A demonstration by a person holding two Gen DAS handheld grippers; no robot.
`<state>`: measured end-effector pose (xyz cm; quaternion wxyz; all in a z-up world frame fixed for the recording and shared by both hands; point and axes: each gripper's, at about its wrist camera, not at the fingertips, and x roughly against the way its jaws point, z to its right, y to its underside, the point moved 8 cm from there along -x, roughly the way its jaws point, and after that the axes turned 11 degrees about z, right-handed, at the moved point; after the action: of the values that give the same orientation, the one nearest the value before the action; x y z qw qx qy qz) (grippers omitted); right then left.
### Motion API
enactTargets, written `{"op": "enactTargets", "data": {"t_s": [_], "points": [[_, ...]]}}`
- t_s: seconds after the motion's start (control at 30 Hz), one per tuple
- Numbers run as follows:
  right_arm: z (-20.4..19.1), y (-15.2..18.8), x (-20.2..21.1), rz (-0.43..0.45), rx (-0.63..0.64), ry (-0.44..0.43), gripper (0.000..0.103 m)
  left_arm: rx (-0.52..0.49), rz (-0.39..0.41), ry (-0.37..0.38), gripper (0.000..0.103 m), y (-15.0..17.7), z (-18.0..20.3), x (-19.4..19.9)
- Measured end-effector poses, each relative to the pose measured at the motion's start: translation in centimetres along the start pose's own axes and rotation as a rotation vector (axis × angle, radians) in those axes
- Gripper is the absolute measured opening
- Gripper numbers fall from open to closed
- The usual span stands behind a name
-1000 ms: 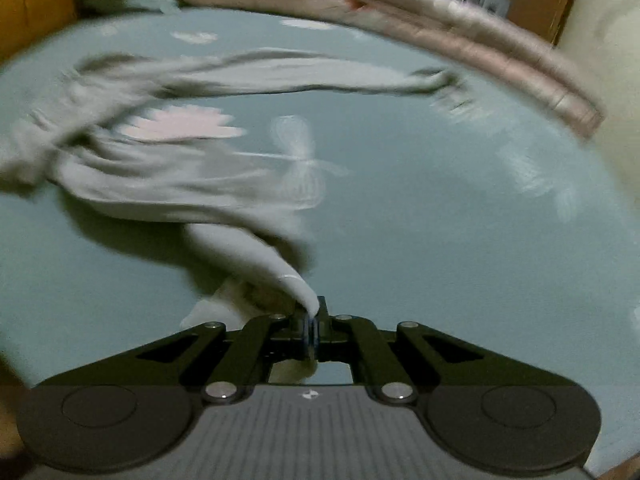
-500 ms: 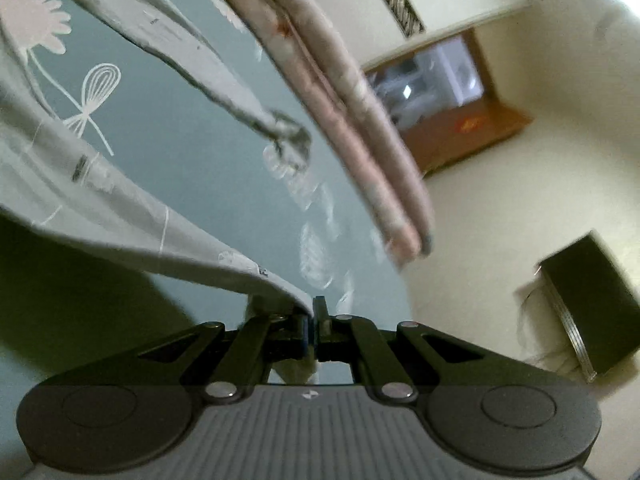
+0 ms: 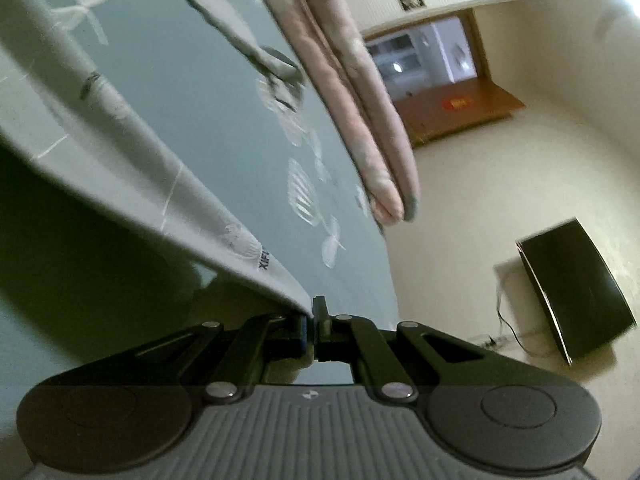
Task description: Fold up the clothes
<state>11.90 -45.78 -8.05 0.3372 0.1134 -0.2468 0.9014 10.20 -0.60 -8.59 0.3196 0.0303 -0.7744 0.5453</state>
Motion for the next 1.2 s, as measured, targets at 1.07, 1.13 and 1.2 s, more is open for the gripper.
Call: {"op": "enactTargets", "data": {"t_s": [1.07, 1.13, 1.2], "points": [[-0.6, 5.2, 2.8, -0.139, -0.253, -0.274, 0.025, 0.191, -0.149, -0.172, 0.04, 1.8, -13.7, 0.5], [-1.1, 2.7, 5.3, -0.052, -0.321, -0.37, 0.025, 0.246, -0.173, -0.183, 0.04, 2.1, -15.0, 0.3], [-1.8, -0.1, 7.2, 0.037, -0.38, -0.463, 0.026, 0.306, -0.212, -0.178, 0.04, 2.5, -15.9, 0.0]]}}
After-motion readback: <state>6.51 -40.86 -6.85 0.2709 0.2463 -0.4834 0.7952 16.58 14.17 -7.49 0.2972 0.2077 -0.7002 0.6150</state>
